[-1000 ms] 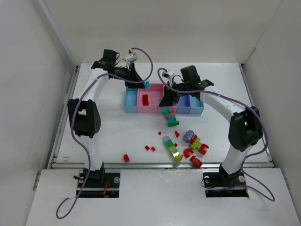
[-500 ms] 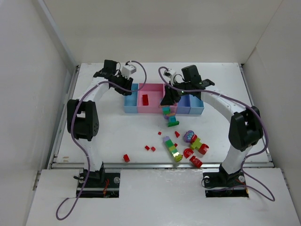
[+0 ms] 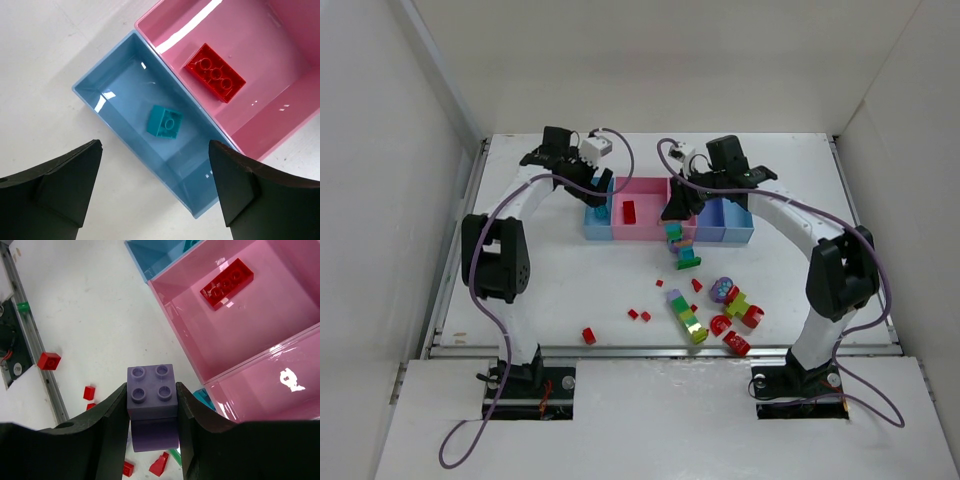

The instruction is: Sort the legos into containers by color

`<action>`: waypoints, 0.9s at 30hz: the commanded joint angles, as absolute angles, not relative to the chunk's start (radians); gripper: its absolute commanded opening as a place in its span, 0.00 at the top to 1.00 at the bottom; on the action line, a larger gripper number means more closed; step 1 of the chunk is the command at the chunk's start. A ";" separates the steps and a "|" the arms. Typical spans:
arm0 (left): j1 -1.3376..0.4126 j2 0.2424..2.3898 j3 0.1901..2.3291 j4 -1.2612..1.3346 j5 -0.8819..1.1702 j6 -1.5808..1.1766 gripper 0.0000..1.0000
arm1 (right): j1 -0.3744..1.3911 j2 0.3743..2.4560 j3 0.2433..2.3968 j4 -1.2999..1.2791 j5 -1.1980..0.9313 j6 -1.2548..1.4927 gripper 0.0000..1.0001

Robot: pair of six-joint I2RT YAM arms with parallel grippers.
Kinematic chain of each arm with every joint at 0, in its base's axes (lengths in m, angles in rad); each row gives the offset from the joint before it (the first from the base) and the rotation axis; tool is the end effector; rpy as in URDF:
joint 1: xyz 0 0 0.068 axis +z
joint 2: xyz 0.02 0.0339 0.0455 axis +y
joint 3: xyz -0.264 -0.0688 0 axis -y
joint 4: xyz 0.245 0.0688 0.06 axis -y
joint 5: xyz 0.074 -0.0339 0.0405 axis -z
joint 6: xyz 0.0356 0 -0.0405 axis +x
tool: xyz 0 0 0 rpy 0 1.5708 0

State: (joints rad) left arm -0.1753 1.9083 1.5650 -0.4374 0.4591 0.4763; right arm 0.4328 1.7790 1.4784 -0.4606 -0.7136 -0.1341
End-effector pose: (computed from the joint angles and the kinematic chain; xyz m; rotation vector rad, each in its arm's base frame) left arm 0.4242 -0.0911 0.2621 0.9367 2.0812 -0.3828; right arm 0.3528 0.1887 0.2870 -0.9816 2.0752 0.9801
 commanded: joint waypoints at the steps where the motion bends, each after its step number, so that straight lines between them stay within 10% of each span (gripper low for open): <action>1: -0.181 1.819 1.559 -0.437 0.512 0.511 0.14 | 0.430 1.717 1.542 -0.436 -0.718 -0.126 1.00; 3: -0.190 1.787 1.559 -0.437 0.537 0.528 0.00 | 0.420 1.706 1.551 -0.436 -0.718 -0.117 1.00; 10: -0.190 1.688 1.698 -0.528 0.661 0.782 0.00 | 0.399 1.585 1.589 -0.319 -0.727 -0.074 1.00; 21: -0.190 1.790 1.833 -0.588 1.408 0.798 0.00 | 0.390 1.534 1.637 -0.204 -0.767 -0.043 1.00; 27: -0.247 1.799 2.002 -0.728 1.111 1.090 0.00 | 0.390 1.513 1.637 -0.193 -0.746 -0.043 1.00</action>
